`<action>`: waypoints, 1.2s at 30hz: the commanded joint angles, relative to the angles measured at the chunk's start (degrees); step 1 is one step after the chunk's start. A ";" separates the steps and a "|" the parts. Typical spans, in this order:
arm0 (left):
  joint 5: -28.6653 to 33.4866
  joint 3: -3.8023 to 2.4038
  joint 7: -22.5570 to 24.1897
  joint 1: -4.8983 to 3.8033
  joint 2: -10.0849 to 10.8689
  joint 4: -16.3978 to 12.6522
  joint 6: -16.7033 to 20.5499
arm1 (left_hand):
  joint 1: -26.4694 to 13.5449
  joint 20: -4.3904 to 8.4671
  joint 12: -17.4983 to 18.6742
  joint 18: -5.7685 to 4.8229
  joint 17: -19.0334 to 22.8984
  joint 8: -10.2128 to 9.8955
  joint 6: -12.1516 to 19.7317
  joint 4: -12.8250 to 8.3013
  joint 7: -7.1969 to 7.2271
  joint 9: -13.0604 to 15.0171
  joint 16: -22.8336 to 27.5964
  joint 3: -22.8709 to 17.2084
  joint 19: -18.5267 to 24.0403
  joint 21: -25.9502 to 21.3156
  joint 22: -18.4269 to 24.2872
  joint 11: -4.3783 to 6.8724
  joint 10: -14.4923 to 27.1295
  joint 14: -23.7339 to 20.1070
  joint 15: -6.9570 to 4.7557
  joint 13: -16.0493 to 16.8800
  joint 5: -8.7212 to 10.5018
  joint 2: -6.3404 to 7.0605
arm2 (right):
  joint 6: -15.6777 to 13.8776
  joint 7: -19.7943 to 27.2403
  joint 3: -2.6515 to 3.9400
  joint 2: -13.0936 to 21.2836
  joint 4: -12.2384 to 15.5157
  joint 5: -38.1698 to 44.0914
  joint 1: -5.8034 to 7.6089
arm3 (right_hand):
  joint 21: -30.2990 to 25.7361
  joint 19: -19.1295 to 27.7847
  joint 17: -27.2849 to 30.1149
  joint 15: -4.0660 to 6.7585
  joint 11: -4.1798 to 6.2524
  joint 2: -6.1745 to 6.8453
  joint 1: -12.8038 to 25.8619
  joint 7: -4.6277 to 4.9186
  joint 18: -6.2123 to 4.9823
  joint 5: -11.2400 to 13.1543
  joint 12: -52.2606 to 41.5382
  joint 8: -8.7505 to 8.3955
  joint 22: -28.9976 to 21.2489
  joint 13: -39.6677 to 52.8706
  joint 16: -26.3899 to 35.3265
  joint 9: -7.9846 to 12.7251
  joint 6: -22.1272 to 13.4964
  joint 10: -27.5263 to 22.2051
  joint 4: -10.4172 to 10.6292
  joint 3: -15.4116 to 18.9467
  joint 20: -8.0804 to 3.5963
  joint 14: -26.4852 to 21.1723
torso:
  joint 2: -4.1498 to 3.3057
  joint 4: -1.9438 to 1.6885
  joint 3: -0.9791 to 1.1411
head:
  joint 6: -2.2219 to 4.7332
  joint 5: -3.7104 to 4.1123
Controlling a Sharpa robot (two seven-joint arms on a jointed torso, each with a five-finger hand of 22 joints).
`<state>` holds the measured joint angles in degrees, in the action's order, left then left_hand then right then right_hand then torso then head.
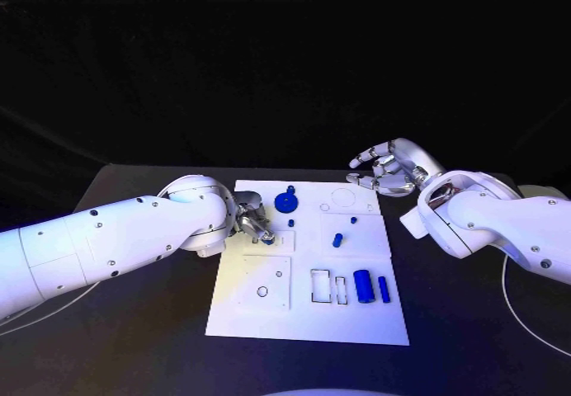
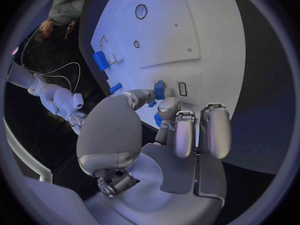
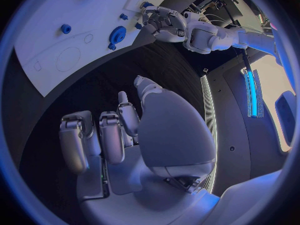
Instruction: Assemble the parts on the task board
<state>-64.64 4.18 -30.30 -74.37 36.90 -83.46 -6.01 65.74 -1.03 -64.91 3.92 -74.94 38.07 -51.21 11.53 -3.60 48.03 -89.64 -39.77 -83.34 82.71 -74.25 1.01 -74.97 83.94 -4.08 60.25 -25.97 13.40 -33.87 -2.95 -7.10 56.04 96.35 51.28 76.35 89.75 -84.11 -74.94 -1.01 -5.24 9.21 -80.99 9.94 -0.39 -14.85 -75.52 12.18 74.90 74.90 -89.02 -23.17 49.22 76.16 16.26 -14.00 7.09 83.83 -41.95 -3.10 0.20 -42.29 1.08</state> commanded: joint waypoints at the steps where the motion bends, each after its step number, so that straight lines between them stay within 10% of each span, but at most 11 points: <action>1: 0.87 -0.10 -0.13 0.01 0.24 -0.72 1.50 | 0.41 0.16 -0.11 -0.67 -15.06 0.19 -0.32 -11.25 0.19 0.12 -0.36 -10.95 -0.30 0.09 0.07 0.07 -0.32 6.06 -0.50 0.00 -0.29 -0.39 | 0.04 0.53 0.00 0.03 0.07 0.40 -0.07 | 0.06 -5.78 -12.58 0.38 0.33 -0.02 0.72 -0.19 0.34 -0.25 0.23 0.21 14.98 1.55 0.29 -0.09 0.08 0.03 0.05 -0.44 -0.48 5.47 | -0.01 -0.02 0.01 | -0.03 0.07; 15: 1.05 -0.15 1.00 0.38 1.42 -2.94 9.09 | 0.36 0.19 -0.35 -0.72 -15.06 0.22 -0.43 -11.28 0.22 0.19 -0.36 -10.92 -0.40 0.20 -0.17 0.10 -0.52 6.06 -0.53 0.27 -0.56 -0.26 | -0.05 0.70 0.00 0.23 0.14 0.40 -0.25 | 0.04 -5.77 -12.55 0.41 0.37 0.07 0.96 -0.22 0.33 -0.23 0.14 0.35 14.96 1.59 0.31 -0.09 0.06 0.12 0.04 -0.69 -0.52 5.46 | 0.07 -0.19 -0.03 | -0.23 0.31; 36: -2.15 0.18 0.62 1.30 0.14 -0.87 7.43 | 0.34 0.19 -0.46 -0.69 -15.06 0.23 -0.47 -11.29 0.24 0.22 -0.36 -10.90 -0.36 0.15 -0.05 0.11 -0.61 6.06 -0.54 0.39 -0.61 -0.22 | 0.04 0.78 0.00 0.26 0.10 0.36 -0.41 | 0.04 -5.77 -12.55 0.41 0.37 0.07 0.96 -0.22 0.33 -0.23 0.14 0.35 14.96 1.59 0.31 -0.09 0.06 0.12 0.04 -0.69 -0.52 5.46 | 0.00 0.02 0.01 | -0.34 0.10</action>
<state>-65.82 4.36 -30.04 -73.14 37.22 -84.41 2.13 65.87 -1.03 -65.22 3.92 -74.92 37.90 -51.36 11.53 -3.65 48.20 -89.64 -39.77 -83.33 82.71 -74.37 1.20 -75.18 84.15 -4.28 60.59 -26.36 13.28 -33.96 -2.71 -7.10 56.31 96.39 51.27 75.99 89.75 -83.90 -74.92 -1.01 -5.24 9.28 -80.45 9.95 -0.40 -14.85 -75.52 12.18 74.94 74.94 -89.02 -23.16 49.22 76.16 16.27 -14.48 6.88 83.83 -41.90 -3.11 0.16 -42.56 1.18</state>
